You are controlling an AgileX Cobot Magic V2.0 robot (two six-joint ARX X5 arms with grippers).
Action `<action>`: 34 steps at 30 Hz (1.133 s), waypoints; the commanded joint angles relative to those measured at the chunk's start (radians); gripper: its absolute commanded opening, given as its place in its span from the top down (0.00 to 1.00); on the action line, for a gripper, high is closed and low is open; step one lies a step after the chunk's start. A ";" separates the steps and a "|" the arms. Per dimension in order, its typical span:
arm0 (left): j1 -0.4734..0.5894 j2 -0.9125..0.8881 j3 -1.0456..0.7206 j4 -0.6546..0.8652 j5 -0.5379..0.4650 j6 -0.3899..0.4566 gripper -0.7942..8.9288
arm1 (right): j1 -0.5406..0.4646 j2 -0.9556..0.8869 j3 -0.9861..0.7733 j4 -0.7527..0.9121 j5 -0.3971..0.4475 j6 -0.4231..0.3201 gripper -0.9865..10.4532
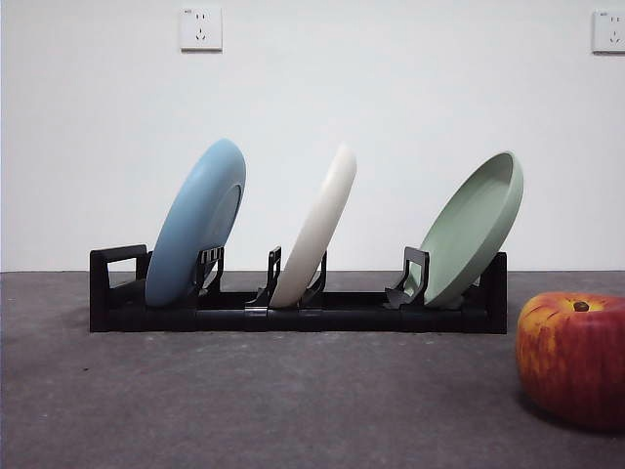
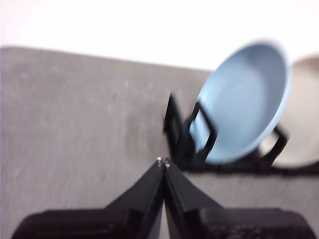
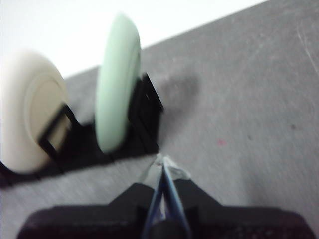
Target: Take the blue plate from the plate rack,put the plate on the table,take the apple from the table,put the apple in the plate
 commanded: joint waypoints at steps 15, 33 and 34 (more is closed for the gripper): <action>0.002 0.581 0.575 -0.206 0.410 0.018 0.92 | 0.001 0.457 0.510 -0.234 -0.275 -0.106 0.91; -0.051 0.869 0.725 -0.150 0.566 -0.019 0.53 | 0.001 0.705 0.654 -0.330 -0.418 -0.161 0.53; -0.059 0.918 0.761 -0.150 0.566 -0.018 0.53 | 0.001 0.705 0.654 -0.330 -0.418 -0.161 0.53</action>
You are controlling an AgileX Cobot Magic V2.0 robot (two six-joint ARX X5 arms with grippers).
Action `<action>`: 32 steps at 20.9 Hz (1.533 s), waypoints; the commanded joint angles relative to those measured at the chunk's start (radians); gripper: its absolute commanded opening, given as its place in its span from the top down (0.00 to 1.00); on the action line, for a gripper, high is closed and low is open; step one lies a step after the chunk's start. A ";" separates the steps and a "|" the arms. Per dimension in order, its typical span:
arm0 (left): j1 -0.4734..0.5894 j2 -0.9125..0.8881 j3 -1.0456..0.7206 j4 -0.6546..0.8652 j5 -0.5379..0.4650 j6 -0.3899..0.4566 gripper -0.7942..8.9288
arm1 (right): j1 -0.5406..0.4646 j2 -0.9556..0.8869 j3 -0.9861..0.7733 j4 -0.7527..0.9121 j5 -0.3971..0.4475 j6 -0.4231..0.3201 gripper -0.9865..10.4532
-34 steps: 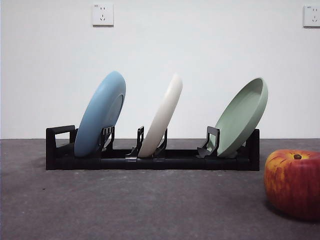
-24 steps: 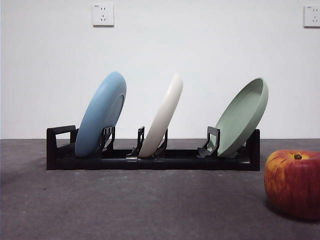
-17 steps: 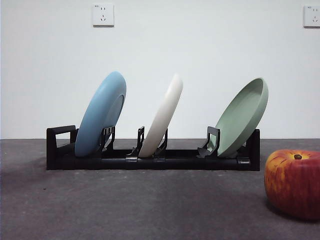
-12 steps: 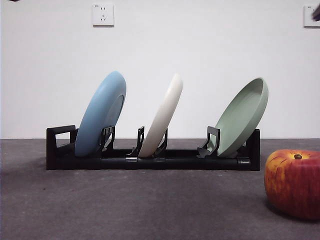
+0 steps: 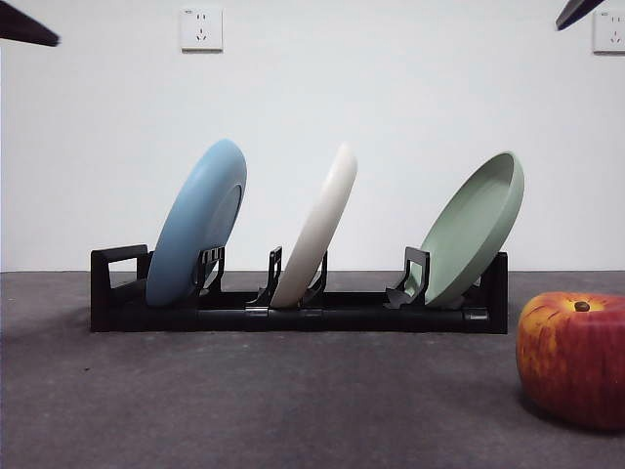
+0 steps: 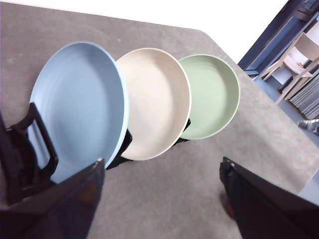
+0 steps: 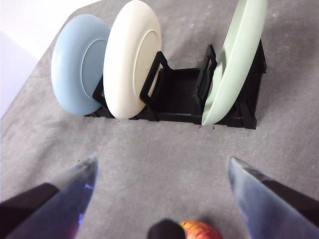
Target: Take the blue plate from the plate rack,put the plate on the table,take the apple from the table,put the apple in the plate
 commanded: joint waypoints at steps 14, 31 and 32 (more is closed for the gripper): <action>-0.221 0.677 0.520 -0.026 -0.291 0.154 0.53 | 0.000 -0.001 0.005 -0.004 0.004 -0.012 0.53; -0.249 0.779 0.533 -0.103 -0.385 0.214 0.93 | 0.000 -0.001 0.005 -0.003 0.008 -0.011 0.53; -0.249 0.779 0.547 -0.114 -0.373 0.214 0.93 | 0.000 -0.001 0.005 -0.003 0.007 -0.011 0.53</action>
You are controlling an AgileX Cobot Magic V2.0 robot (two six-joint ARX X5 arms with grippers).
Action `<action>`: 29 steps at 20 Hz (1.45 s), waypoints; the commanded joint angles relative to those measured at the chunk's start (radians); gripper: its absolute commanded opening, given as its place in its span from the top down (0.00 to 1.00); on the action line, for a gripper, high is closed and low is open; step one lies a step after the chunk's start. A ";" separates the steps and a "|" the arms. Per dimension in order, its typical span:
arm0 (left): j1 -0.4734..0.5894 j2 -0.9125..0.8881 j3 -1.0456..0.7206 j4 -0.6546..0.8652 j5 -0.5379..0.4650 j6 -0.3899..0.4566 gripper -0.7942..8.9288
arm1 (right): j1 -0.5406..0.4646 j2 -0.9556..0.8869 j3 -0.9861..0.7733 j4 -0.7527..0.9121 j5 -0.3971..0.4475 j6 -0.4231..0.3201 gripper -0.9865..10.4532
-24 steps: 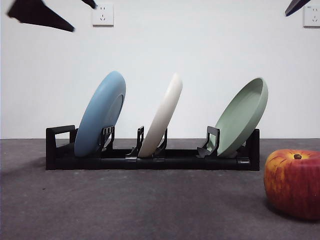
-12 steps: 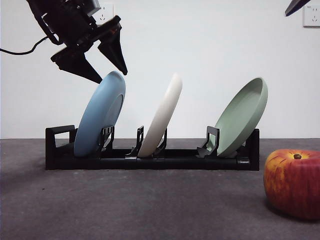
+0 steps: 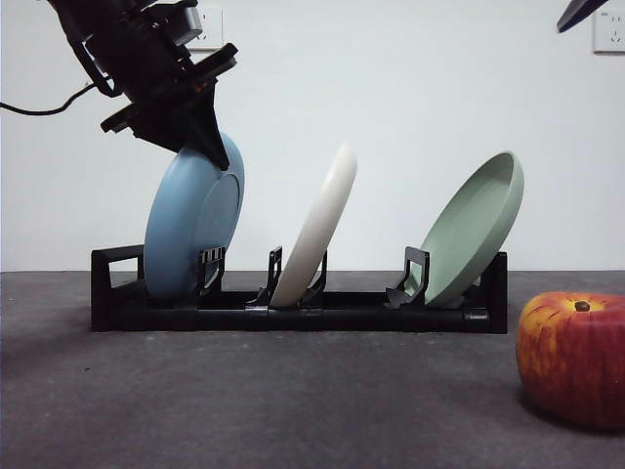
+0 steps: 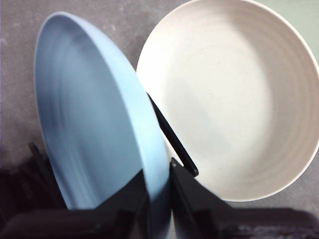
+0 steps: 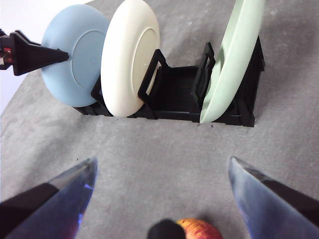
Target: Take the blue plate from the plate rack,put the plate on the table,take the apple from the table,put the apple in the plate
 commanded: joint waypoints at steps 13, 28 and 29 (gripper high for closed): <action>-0.119 -0.055 0.668 -0.767 0.048 0.201 0.93 | 0.001 -0.001 0.005 0.007 0.002 -0.011 0.53; -0.863 -0.433 0.111 -0.853 -0.782 -0.293 0.93 | 0.000 -0.001 0.005 0.051 0.080 -0.011 0.53; -0.895 -0.415 0.029 -0.820 -0.838 -0.334 0.93 | 0.000 -0.001 0.005 0.051 0.080 -0.011 0.53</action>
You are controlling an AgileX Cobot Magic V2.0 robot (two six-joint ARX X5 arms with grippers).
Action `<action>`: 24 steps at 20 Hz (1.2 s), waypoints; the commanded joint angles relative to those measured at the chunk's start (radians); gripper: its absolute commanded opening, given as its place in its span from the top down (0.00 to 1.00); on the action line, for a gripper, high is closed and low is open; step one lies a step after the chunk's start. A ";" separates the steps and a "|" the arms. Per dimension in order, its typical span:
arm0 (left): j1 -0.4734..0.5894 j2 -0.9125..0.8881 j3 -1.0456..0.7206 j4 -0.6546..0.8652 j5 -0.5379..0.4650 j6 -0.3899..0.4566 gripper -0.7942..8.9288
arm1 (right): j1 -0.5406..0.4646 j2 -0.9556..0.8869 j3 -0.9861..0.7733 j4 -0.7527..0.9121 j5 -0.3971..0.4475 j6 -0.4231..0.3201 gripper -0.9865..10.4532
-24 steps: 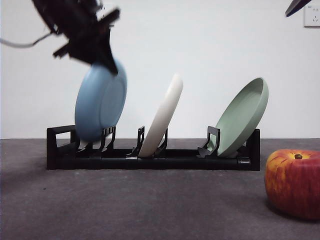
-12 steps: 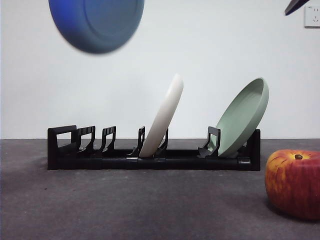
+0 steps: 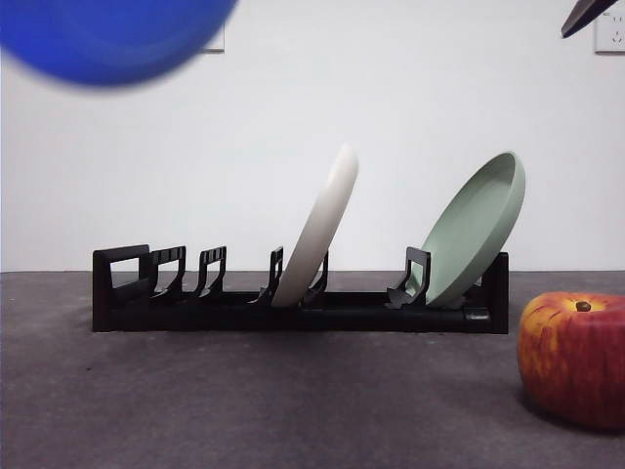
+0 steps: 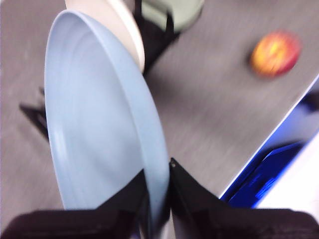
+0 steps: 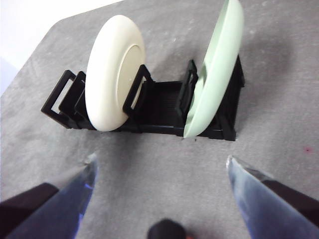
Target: Take the blue plate from the plate rack,put the plate on the table,take the apple from the table,put the apple in the plate
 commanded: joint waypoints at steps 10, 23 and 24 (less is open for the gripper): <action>-0.045 0.284 -0.488 0.634 0.106 0.058 0.93 | 0.000 -0.003 0.005 0.006 0.004 0.003 0.53; 0.016 0.261 -0.415 0.682 0.129 0.149 0.40 | 0.044 0.010 0.005 -0.109 -0.066 -0.010 0.53; 0.016 0.208 -0.401 0.680 0.107 0.149 0.40 | 0.066 0.016 0.005 -0.120 -0.066 -0.016 0.53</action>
